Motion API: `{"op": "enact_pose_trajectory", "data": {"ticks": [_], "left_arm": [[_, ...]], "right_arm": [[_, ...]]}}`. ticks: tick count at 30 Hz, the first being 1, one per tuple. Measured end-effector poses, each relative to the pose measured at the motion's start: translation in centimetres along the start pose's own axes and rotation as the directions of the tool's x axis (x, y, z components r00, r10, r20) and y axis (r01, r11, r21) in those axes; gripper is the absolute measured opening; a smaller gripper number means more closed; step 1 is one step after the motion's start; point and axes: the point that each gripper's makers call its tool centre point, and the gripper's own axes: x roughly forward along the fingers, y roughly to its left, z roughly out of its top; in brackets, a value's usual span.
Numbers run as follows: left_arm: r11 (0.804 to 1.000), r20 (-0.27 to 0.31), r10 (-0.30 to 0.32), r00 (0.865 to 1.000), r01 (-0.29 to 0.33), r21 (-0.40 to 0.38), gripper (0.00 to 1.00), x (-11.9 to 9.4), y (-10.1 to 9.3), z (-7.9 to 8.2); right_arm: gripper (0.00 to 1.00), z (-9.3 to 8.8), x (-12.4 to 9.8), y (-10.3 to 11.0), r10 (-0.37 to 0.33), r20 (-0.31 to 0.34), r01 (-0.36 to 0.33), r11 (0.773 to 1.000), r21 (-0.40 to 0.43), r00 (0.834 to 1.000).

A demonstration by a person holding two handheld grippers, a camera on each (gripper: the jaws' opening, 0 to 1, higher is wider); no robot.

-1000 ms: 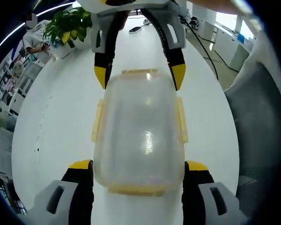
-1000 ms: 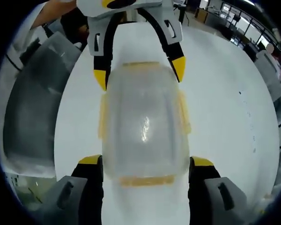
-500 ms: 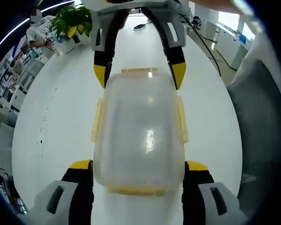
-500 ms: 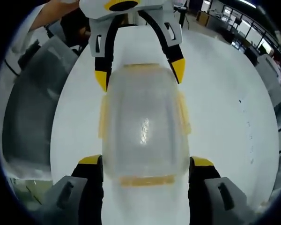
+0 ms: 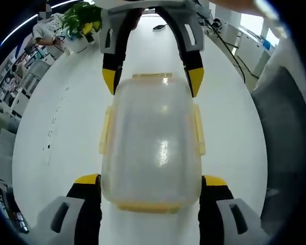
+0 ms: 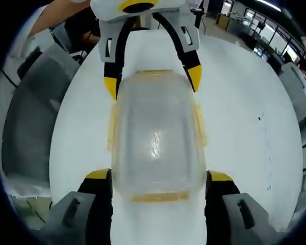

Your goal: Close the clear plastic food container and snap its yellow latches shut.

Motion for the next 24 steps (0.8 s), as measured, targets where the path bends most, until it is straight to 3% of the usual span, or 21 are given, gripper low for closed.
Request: {"op": "enact_pose_trajectory", "data": {"ticks": [24], "left_arm": [[1.000,-0.007,-0.011,1.000,0.011,0.002,0.76,0.3,4.2,-0.3]], "right_arm": [[0.71,0.6,-0.1,-3.4,-0.012,0.015,0.012,1.000,0.004,1.000]]}}
